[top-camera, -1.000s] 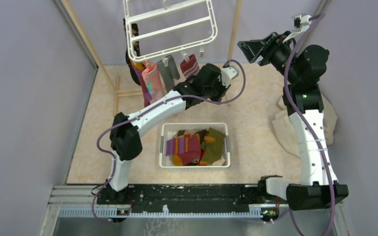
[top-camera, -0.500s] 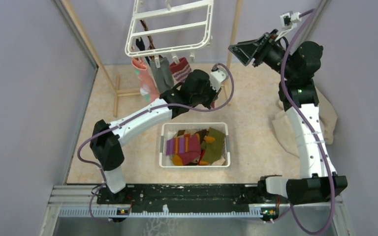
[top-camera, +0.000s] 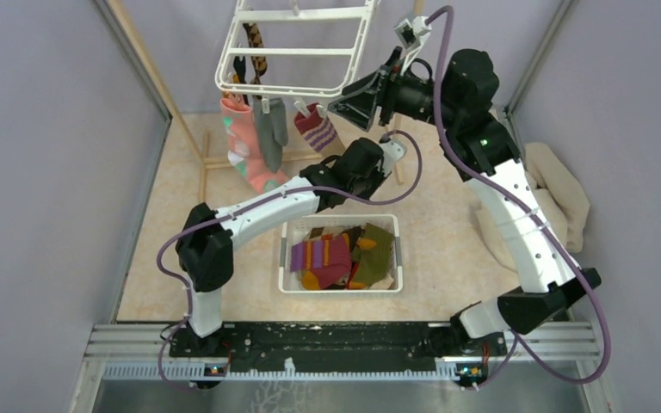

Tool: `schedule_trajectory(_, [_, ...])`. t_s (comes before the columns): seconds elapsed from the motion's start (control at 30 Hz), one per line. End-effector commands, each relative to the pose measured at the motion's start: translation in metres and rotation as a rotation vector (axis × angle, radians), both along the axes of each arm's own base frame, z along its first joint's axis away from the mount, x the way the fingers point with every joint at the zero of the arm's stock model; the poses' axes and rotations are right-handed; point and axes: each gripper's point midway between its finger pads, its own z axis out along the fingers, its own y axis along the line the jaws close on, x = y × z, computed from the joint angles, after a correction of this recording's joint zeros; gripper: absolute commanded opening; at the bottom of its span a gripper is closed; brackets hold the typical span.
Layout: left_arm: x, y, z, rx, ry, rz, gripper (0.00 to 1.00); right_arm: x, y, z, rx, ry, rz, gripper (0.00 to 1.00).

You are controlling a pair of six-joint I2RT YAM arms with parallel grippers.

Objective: Remove the socks clipped to the hanger
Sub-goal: Adjust the hanger on the clothesline.

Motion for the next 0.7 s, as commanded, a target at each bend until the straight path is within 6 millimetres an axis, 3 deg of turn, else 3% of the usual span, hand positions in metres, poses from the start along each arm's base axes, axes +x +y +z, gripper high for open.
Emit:
schedule_trajectory(0.0, [-0.003,-0.001,0.015,0.008,-0.021,-0.001,0.04,0.011,-0.009,0.001,-0.048,-0.046,-0.139,0.67])
schedule_trajectory(0.1, [-0.014,0.007,0.016,-0.017,-0.009,-0.014,0.39,0.025,-0.034,-0.008,-0.019,0.006,-0.243,0.74])
schedule_trajectory(0.17, [-0.024,0.01,0.021,-0.06,-0.013,-0.042,0.52,0.029,-0.054,-0.013,0.04,0.036,-0.264,0.75])
schedule_trajectory(0.3, [-0.04,0.017,0.016,-0.104,0.009,-0.078,0.7,0.04,-0.085,-0.045,0.096,0.101,-0.325,0.76])
schedule_trajectory(0.33, [-0.044,0.02,0.015,-0.113,0.018,-0.078,0.72,0.043,-0.089,-0.062,0.1,0.128,-0.33,0.77])
schedule_trajectory(0.37, [-0.049,0.022,0.013,-0.125,0.029,-0.081,0.76,0.043,-0.092,-0.063,0.117,0.11,-0.33,0.78])
schedule_trajectory(0.5, [-0.071,0.027,0.02,-0.202,0.068,-0.119,0.87,0.054,-0.087,-0.112,0.135,0.129,-0.279,0.78])
schedule_trajectory(0.53, [-0.076,0.03,0.024,-0.224,0.077,-0.11,0.97,0.058,-0.084,-0.122,0.137,0.128,-0.258,0.78])
schedule_trajectory(0.67, [-0.09,0.047,0.049,-0.297,0.078,-0.086,0.99,0.065,-0.071,-0.147,0.198,0.092,-0.157,0.78])
